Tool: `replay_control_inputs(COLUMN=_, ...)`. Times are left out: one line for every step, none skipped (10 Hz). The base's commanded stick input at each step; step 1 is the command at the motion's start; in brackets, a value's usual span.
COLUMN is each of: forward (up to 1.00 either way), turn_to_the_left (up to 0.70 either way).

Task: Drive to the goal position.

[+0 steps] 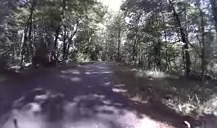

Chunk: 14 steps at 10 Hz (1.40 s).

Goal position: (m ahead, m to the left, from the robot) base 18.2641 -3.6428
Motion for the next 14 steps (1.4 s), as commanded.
replay_control_inputs(forward=0.45, turn_to_the_left=0.0)
replay_control_inputs(forward=0.45, turn_to_the_left=0.01)
replay_control_inputs(forward=0.45, turn_to_the_left=0.11)
replay_control_inputs(forward=0.45, turn_to_the_left=0.22)
replay_control_inputs(forward=0.45, turn_to_the_left=0.27)
replay_control_inputs(forward=0.45, turn_to_the_left=0.27)
replay_control_inputs(forward=0.45, turn_to_the_left=0.24)
replay_control_inputs(forward=0.45, turn_to_the_left=0.13)
replay_control_inputs(forward=0.45, turn_to_the_left=0.02)
replay_control_inputs(forward=0.45, turn_to_the_left=0.0)
replay_control_inputs(forward=0.45, turn_to_the_left=0.0)
replay_control_inputs(forward=0.45, turn_to_the_left=0.0)
replay_control_inputs(forward=0.45, turn_to_the_left=0.0)
replay_control_inputs(forward=0.45, turn_to_the_left=0.0)
